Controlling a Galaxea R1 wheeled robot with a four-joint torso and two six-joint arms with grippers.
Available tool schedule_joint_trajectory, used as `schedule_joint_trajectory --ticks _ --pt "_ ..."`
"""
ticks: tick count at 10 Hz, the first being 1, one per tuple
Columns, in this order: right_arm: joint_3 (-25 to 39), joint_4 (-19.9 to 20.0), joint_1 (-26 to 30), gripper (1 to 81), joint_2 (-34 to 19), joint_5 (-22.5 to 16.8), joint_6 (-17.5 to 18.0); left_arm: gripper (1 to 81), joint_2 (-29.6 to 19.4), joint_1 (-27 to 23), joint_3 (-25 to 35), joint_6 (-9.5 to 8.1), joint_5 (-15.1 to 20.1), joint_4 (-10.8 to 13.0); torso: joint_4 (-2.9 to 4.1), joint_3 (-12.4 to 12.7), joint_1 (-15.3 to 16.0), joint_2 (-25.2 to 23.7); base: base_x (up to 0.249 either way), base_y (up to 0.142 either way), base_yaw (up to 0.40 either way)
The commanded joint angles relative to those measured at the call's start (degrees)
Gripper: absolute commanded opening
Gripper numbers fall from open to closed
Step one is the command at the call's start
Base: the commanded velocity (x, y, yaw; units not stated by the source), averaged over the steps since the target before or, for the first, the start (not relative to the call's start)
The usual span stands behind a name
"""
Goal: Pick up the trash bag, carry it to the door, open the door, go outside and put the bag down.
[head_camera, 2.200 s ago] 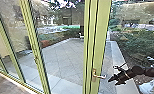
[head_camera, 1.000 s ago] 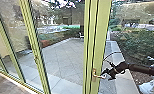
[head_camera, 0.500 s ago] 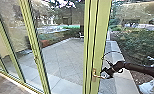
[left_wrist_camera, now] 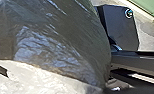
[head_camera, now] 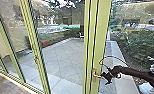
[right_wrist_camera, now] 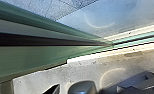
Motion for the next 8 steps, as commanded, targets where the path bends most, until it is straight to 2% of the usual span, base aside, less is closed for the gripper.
schedule_joint_trajectory --ticks 1,7,8 --pt "-1.06 1.35 7.12 81.1 1.05 -3.86 1.18 1.0 -0.12 -2.06 0.14 -0.17 4.05 -0.48 0.0 0.0 0.0 0.0 0.0 0.0 0.0" --pt "-0.88 0.39 -0.69 81.1 0.96 -7.47 1.09 1.0 0.23 -1.97 0.14 -0.17 3.96 -0.3 0.0 0.02 0.0 0.0 0.0 0.0 0.0" --pt "-0.97 -0.92 -2.19 81.1 1.04 -7.47 1.09 1.0 0.32 -1.97 0.14 -0.17 4.05 -0.21 0.0 0.02 0.0 0.0 0.0 0.0 0.0"
